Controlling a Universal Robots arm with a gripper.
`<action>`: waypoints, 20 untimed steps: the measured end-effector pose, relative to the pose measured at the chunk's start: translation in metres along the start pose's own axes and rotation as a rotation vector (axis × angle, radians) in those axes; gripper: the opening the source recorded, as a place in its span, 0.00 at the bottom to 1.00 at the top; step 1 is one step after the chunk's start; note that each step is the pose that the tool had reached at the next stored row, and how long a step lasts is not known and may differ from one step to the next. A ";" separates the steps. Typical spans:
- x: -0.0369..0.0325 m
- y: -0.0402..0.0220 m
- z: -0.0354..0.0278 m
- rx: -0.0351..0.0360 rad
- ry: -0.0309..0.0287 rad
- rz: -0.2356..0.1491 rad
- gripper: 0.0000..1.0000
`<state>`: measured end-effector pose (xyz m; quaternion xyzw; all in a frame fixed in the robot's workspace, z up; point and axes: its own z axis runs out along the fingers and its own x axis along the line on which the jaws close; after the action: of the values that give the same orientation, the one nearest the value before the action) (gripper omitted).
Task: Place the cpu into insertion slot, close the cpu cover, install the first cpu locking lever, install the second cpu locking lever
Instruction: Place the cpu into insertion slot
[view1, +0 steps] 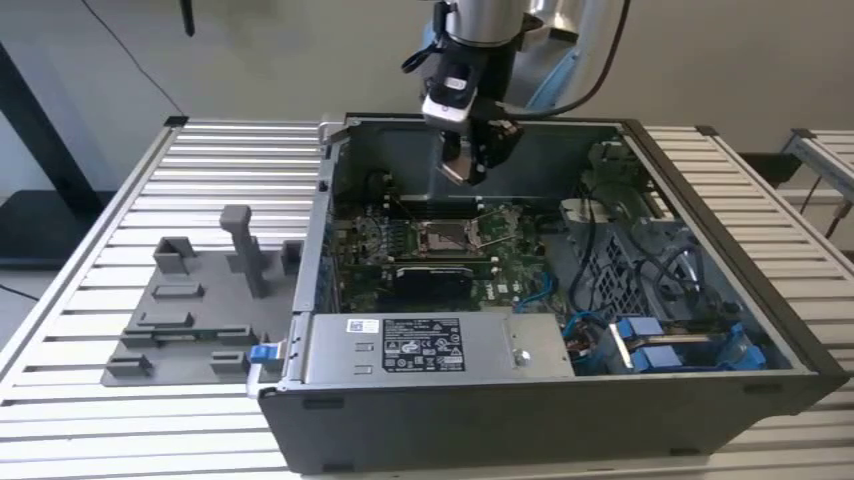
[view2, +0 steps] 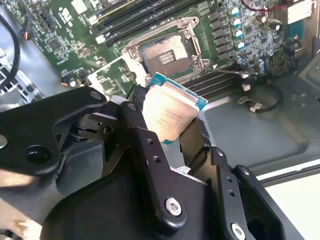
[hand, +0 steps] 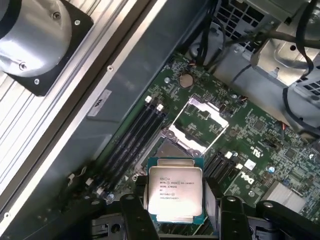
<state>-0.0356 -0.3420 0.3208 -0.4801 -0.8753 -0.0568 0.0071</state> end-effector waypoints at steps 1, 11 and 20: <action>-0.0001 -0.0001 0.0009 0.0002 -0.0006 0.016 0.54; -0.0006 -0.0008 0.0091 0.0020 -0.0078 0.178 0.54; -0.0011 -0.0015 0.0159 0.0014 -0.0151 0.320 0.54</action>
<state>-0.0356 -0.3420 0.3048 -0.6139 -0.7877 -0.0507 0.0098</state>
